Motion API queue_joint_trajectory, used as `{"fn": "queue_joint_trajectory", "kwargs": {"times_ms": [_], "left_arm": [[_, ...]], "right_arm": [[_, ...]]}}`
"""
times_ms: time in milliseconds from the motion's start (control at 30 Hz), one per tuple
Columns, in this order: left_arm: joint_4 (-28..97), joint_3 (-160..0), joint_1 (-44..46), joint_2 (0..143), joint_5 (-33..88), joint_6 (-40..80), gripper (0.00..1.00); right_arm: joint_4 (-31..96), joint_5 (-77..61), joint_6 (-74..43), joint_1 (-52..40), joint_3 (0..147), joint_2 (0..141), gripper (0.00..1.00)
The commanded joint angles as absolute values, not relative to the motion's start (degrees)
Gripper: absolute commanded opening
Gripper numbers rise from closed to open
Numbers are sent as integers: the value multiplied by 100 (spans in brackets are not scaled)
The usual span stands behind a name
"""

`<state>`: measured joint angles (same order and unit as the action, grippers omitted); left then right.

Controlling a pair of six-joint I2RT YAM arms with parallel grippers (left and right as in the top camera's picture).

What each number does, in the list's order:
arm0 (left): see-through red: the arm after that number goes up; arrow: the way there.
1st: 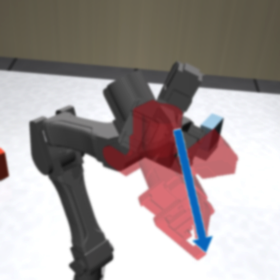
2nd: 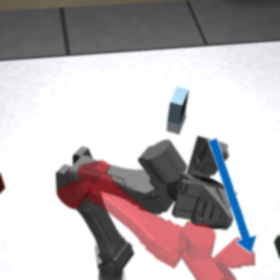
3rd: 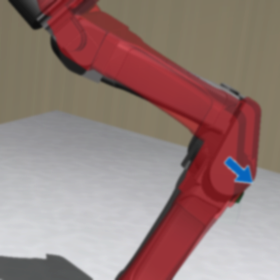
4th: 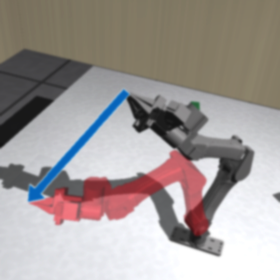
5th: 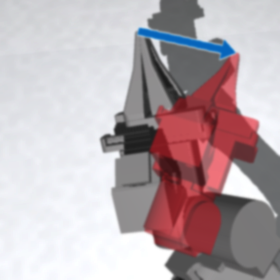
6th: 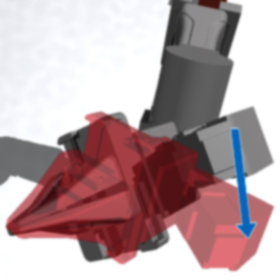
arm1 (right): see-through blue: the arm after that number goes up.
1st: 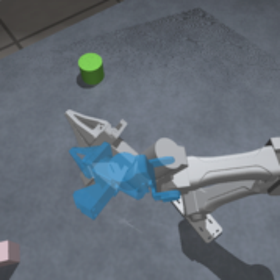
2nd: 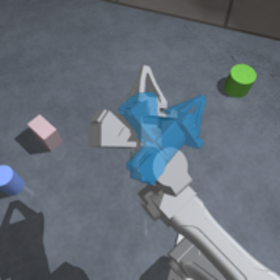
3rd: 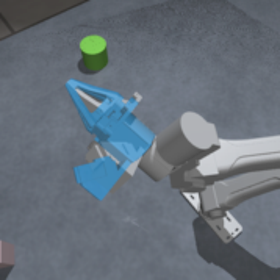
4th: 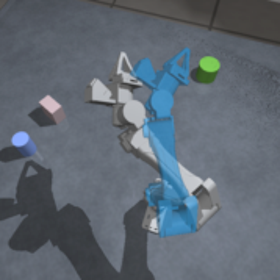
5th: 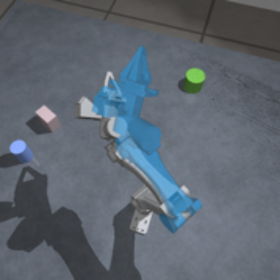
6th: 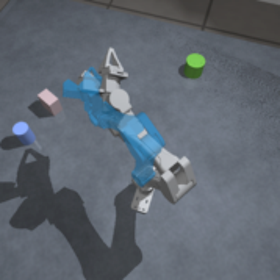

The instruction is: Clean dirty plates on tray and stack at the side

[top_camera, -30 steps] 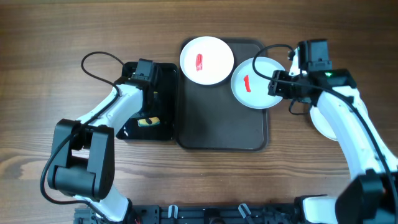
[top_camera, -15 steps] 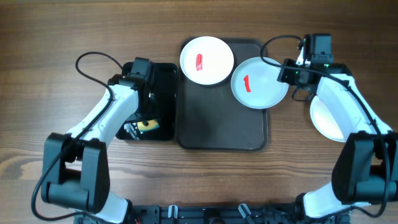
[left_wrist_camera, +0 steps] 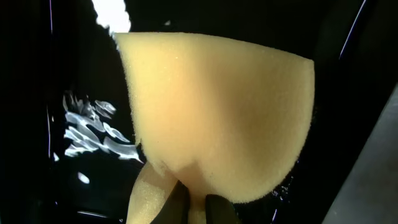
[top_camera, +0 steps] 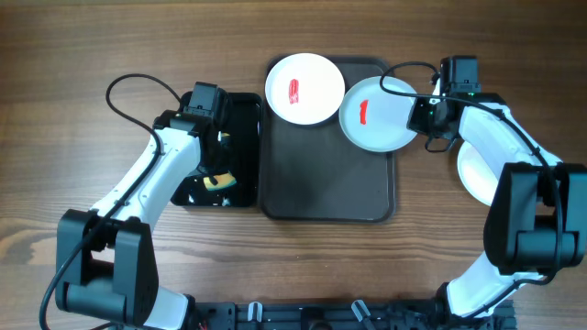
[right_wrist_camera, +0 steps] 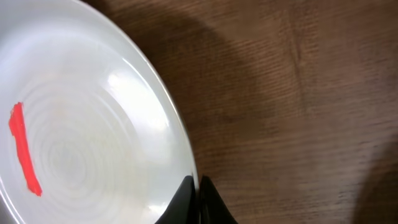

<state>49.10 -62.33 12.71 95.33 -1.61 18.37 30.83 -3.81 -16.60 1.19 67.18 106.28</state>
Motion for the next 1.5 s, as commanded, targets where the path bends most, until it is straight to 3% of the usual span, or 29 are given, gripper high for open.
{"fn": "queue_joint_trajectory", "kwargs": {"times_ms": [0, 333, 500, 933, 1467], "left_arm": [[4912, -6388, 1243, 9362, -45, 1885, 4], [5000, -6388, 1243, 8875, -21, 1887, 4], [5094, -6388, 1243, 8508, -25, 1885, 4], [4943, -6388, 1402, 8423, 1052, 1887, 4], [2840, -6388, 3433, 10040, 1549, 3415, 4]], "right_arm": [[3485, -436, -1767, 99, 6783, 10204, 4], [4978, -976, -2064, -16, 6781, 9533, 4], [5284, -1306, -1953, -497, 6617, 9535, 4], [3826, -902, -2191, -1653, 5719, 9762, 4], [3409, -904, -2095, -1774, 5548, 10167, 4]]}}
